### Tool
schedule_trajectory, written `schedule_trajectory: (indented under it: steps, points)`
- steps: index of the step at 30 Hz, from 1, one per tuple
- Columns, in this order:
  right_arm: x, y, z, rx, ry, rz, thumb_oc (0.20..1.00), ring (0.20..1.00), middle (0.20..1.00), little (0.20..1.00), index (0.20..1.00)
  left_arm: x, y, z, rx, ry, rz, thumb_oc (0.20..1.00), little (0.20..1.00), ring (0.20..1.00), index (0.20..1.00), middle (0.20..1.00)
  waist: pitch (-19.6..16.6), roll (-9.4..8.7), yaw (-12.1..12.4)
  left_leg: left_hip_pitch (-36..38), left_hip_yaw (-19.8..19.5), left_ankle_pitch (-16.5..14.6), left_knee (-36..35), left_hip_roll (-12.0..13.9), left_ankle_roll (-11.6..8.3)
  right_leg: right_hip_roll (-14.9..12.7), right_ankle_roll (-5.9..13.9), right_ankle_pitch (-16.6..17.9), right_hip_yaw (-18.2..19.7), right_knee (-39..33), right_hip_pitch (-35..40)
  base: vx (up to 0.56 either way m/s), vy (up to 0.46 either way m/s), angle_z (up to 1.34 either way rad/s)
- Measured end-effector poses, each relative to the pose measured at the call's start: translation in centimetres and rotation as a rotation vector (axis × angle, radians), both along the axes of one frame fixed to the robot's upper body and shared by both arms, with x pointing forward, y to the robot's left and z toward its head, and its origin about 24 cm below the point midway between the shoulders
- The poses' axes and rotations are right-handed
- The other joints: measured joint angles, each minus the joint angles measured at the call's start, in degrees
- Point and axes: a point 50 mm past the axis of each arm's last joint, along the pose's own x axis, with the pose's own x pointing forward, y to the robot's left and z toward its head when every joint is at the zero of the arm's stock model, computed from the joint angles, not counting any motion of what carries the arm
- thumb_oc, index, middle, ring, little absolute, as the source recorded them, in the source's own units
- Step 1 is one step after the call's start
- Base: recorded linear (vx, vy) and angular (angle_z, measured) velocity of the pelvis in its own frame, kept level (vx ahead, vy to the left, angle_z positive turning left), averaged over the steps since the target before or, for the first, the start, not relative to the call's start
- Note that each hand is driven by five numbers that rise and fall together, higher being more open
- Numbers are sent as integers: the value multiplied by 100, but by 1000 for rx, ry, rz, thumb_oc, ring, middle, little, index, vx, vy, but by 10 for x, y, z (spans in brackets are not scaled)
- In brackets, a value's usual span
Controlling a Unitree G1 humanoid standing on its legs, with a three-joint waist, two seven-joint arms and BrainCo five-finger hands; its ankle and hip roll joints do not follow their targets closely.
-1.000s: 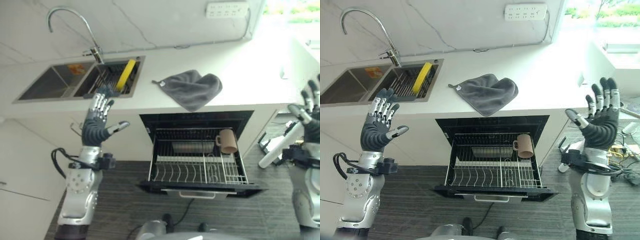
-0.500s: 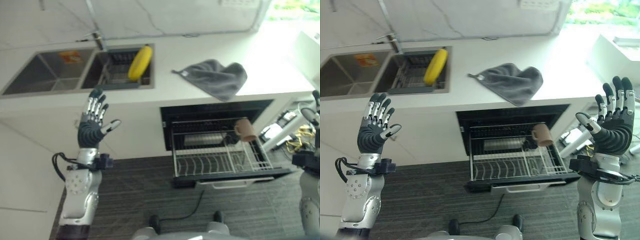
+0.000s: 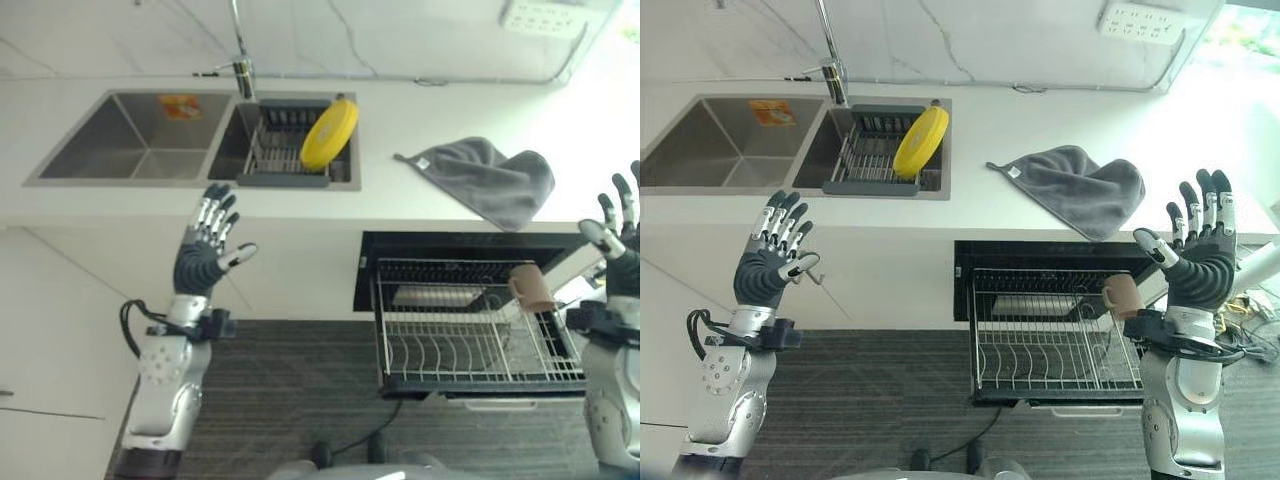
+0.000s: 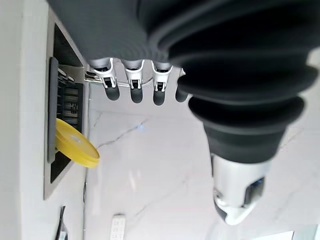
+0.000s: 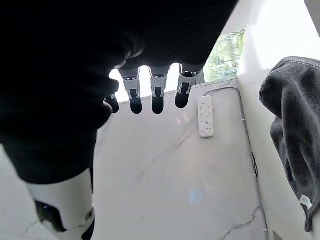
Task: Place the dishes in the dishwasher.
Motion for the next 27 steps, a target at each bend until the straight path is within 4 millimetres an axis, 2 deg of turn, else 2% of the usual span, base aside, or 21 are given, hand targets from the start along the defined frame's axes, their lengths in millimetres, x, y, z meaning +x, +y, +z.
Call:
schedule_trajectory:
  steps: [4,6,7,8,9,10,11,14,15,16,17,19,20,23,27]
  points:
    - [6,1,4,18,-21,-6,1000,1000,1000,1000,1000,1,-1,-2,1,25,-2,1000,1000,1000,1000,1000,-23,46,-15,-25,14,113,22,41,-165,42,-118,128,-129,-324,181,-12,-156,20]
    - [5,0,2,18,-10,-11,1000,1000,1000,1000,1000,1,0,-4,-5,41,-1,1000,1000,1000,1000,1000,-22,41,-8,-265,38,135,506,26,-230,25,-116,126,-133,-291,215,-68,-76,27]
    - [5,-2,3,18,-13,-21,1000,1000,1000,1000,1000,3,-1,-2,-26,35,-12,1000,1000,1000,1000,1000,5,-13,-19,-786,33,-5,1357,-25,-471,-125,-172,82,-160,-270,182,-53,12,46]
    - [4,-4,4,14,-15,-33,1000,1000,1000,1000,1000,5,-2,0,-39,22,-20,1000,1000,1000,1000,1000,45,-92,-37,-1293,94,-83,2174,-60,-533,-225,-325,91,-231,-275,156,-62,58,44]
    - [5,-5,5,16,-15,-36,1000,1000,1000,1000,1000,4,-3,0,-41,21,-25,1000,1000,1000,1000,1000,55,-83,-29,-1587,305,-204,2680,141,-496,-208,-351,107,-315,-273,131,-26,114,34]
    - [5,-4,5,18,-17,-36,1000,1000,1000,1000,1000,4,-3,1,-38,18,-30,1000,1000,1000,1000,1000,64,-49,-66,-1640,523,-263,2656,483,-446,-143,-374,99,-386,-273,151,11,184,22]
    - [6,-3,6,19,-19,-33,1000,1000,1000,1000,1000,4,-4,1,-38,17,-34,1000,1000,1000,1000,1000,52,-20,-121,-1588,648,-263,2421,708,-443,-111,-381,93,-424,-274,167,20,198,24]
    - [8,-3,9,11,-32,-28,1000,1000,1000,1000,1000,3,-4,1,-37,15,-42,1000,1000,1000,1000,1000,62,58,-270,-1144,617,-223,1231,956,-477,-91,-370,100,-408,-269,168,68,310,-5]
    - [7,-4,10,-17,-23,-22,1000,1000,1000,1000,1000,1,-4,2,-49,11,-43,1000,1000,1000,1000,1000,61,234,-310,-474,372,-87,227,938,-508,-77,-291,135,-181,-268,151,97,411,-52]
    - [4,-10,14,-51,-24,-32,1000,1000,1000,1000,1000,3,-6,4,-60,-2,-48,1000,1000,1000,1000,1000,71,453,-445,-179,345,13,-52,904,-472,-37,-171,163,-150,-276,136,115,489,-48]
    - [1,-16,17,-53,-32,-57,1000,1000,1000,1000,1000,7,-7,7,-75,-17,-51,1000,1000,1000,1000,1000,70,545,-502,-180,372,160,-56,827,-427,-100,-79,169,-179,-274,146,61,297,-3]
    - [-1,-19,19,-50,-45,-68,1000,1000,1000,1000,1000,8,-9,10,-97,-35,-45,1000,1000,1000,1000,1000,70,474,-558,-192,413,257,-55,599,-446,-345,108,181,-154,-278,131,69,324,6]
    - [-1,-15,20,-54,-52,-49,1000,1000,1000,1000,1000,8,-9,11,-103,-40,-37,1000,1000,1000,1000,1000,60,390,-568,-212,357,253,-52,382,-425,-535,270,208,-157,-298,115,115,353,10]
    - [1,-12,19,-51,-34,-36,1000,1000,1000,1000,1000,8,-7,11,-103,-39,-21,1000,1000,1000,1000,1000,39,267,-413,-223,326,230,-16,176,-312,-739,389,233,-176,-283,104,100,306,14]
    - [4,-5,15,-45,-21,-3,1000,1000,1000,1000,1000,8,-5,11,-97,-36,-17,1000,1000,1000,1000,1000,29,104,-197,-222,299,211,-14,103,-199,-821,427,242,-281,-126,55,63,218,8]
